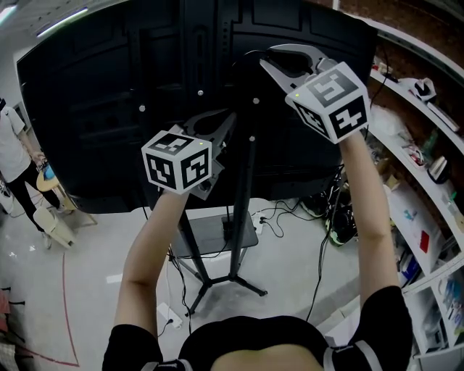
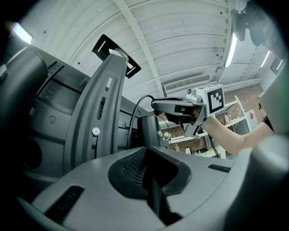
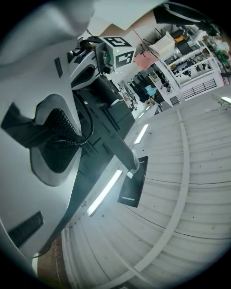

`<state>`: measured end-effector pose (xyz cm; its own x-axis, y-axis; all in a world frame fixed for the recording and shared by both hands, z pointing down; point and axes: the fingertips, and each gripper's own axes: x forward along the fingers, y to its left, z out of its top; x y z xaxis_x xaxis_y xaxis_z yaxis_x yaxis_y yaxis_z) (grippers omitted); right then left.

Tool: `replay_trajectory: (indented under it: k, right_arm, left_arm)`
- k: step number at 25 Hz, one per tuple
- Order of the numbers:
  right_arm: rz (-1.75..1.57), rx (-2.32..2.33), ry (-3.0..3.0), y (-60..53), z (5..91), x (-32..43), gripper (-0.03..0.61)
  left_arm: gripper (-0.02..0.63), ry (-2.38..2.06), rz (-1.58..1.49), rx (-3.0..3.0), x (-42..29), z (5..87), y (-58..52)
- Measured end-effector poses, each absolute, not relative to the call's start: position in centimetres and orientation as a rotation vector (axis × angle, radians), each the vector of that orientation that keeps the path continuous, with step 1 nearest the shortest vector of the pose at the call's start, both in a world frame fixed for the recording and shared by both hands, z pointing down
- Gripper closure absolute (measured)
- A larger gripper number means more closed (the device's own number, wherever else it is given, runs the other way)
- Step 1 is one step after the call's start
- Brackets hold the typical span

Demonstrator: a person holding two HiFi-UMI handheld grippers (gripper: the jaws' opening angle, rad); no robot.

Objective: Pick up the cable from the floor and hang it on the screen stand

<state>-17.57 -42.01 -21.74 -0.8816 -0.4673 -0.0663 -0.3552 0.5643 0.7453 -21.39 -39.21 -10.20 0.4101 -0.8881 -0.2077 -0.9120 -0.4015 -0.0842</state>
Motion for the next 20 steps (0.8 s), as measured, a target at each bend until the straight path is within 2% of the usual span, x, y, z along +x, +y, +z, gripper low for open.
replay_trajectory:
  k: [13,20]
  right_arm:
    - [-1.033,0.836,-2.579,-48.2,-19.1,-15.4,0.492]
    - [-1.002,0.861,-2.562,-47.9,-16.5,-14.5,0.492]
  left_arm:
    - [0.607,1.617,0.192,-2.507,-21.6,-9.2,-40.5]
    - [0.607,1.628,0.249,-2.509,-21.7,-8.1,-40.0]
